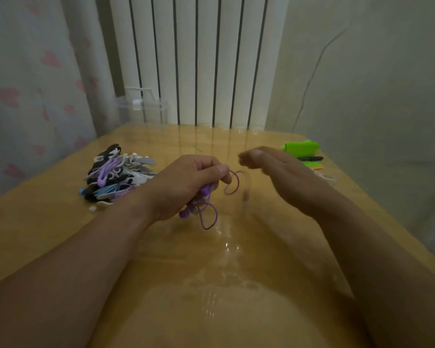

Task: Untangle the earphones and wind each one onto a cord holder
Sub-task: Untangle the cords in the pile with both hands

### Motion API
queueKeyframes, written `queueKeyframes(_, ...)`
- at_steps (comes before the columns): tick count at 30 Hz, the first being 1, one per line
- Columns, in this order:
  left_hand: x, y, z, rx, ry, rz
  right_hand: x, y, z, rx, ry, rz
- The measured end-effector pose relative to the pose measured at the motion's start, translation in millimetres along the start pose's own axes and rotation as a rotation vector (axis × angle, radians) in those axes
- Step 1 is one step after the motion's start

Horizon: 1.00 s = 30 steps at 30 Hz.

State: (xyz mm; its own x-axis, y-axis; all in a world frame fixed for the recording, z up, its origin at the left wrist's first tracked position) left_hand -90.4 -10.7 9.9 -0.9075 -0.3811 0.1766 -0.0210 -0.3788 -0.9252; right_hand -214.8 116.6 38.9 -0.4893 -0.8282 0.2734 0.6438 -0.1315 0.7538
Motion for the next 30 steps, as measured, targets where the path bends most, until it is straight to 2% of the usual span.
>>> queueKeyframes(2,0.4,0.7,-2.7,0.046,-0.001,0.004,-3.3,11.3,-21.9,0.027,0.119,0.032)
queueKeyframes(5,1.5,1.8,1.3,0.039,-0.042,0.009,-6.2,10.4,-36.8,0.066,0.188,0.003)
queueKeyframes(7,1.6,1.0,3.0,0.005,-0.056,0.025,-3.1,4.0,-29.6,0.119,0.134,-0.027)
queueKeyframes(8,1.5,2.5,2.7,-0.023,-0.047,0.047,-0.4,2.4,-20.0,0.190,0.050,-0.038)
queueKeyframes(11,0.4,7.0,-4.3,-0.002,0.052,0.087,7.5,-9.2,12.6,0.629,-0.241,-0.088)
queueKeyframes(13,-1.5,6.3,-10.4,0.057,0.112,0.082,9.3,-11.5,16.1,0.908,-0.256,-0.107)
queueKeyframes(17,-1.6,11.8,-10.4,0.112,0.127,0.112,9.3,-12.6,22.9,1.422,-0.255,-0.075)
queueKeyframes(19,-0.6,14.4,-7.2,0.100,0.101,0.112,11.2,-18.1,31.9,1.502,-0.286,-0.101)
queueKeyframes(20,0.6,13.3,-3.2,0.095,0.056,0.092,11.5,-21.1,34.4,1.412,-0.286,-0.127)
queueKeyframes(22,4.0,9.1,5.6,0.075,-0.052,0.035,9.6,-25.3,36.6,0.927,-0.264,-0.150)
queueKeyframes(24,5.9,5.9,8.7,0.071,-0.112,-0.012,5.8,-16.8,21.1,0.316,-0.090,-0.135)
queueKeyframes(26,5.8,5.6,8.3,0.137,-0.150,-0.049,0.7,-8.3,-6.0,-0.051,0.150,-0.088)
queueKeyframes(27,5.6,5.0,8.3,0.188,-0.173,-0.063,-1.6,-4.1,-13.6,-0.110,0.201,-0.061)
queueKeyframes(28,5.5,5.1,9.5,0.225,-0.200,-0.070,-2.2,-0.9,-14.4,-0.114,0.183,-0.043)
queueKeyframes(30,5.5,5.6,15.2,0.223,-0.255,-0.064,0.8,0.2,-3.4,-0.037,0.063,-0.018)
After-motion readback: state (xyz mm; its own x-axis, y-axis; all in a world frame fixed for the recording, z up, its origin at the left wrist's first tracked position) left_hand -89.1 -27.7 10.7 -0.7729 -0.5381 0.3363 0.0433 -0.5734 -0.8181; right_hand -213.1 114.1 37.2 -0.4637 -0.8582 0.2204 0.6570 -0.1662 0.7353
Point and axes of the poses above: each hand's wrist, its own x-axis towards the middle knuckle, its own z-axis out of the back of the hand, y = z × x, the point moved 7 cm from there along x, towards the middle knuckle, and after that the axes turned 6 degrees about x, right-handed, at the moved point
